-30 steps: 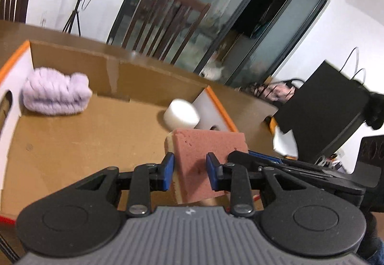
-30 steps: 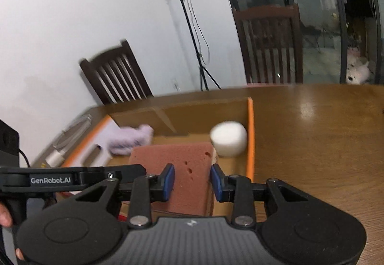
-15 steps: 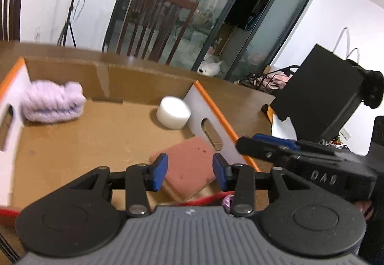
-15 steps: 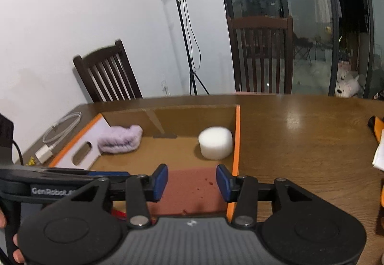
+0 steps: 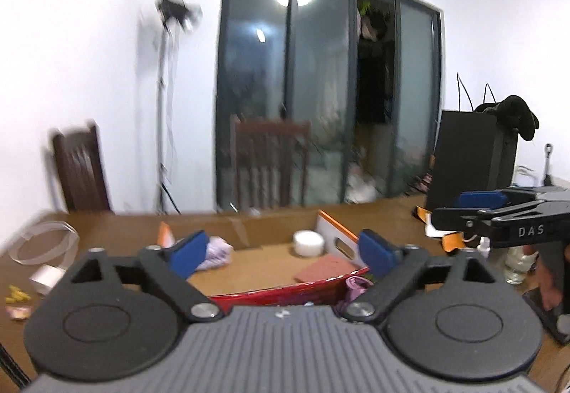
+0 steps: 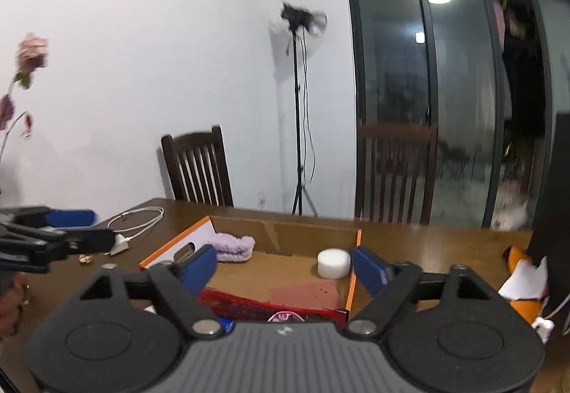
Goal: Organize soft objects
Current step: 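Grasp the white triangular sponge on the lavender pouch with the right gripper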
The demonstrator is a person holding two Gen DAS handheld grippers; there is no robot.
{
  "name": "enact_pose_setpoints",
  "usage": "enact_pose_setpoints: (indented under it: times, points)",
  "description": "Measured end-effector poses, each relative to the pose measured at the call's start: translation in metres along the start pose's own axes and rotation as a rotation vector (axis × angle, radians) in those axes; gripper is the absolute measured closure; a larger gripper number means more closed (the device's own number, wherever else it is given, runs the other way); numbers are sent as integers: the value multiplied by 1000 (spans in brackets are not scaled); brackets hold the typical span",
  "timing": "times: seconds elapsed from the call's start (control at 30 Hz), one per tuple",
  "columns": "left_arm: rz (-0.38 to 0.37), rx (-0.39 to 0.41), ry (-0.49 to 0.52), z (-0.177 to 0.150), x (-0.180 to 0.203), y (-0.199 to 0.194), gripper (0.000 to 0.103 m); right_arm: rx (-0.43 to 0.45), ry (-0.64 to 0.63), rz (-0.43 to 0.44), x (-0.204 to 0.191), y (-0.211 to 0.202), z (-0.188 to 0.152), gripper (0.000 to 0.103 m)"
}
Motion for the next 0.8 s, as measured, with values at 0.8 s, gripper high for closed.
enact_pose_setpoints:
  times: [0.8]
  points:
    - [185, -30, -21, -103, -2, -104, 0, -61, 6, 25, -65, -96, -139, 0]
Point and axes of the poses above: each gripper's, at about its wrist camera, not at the fingertips, and y roughly the way its jaws point, x to its right, z to its top, the point moved 9 cm from there along y, roughly the way its jaws point, and after that the axes turned 5 degrees about -y, right-handed, at the moved point
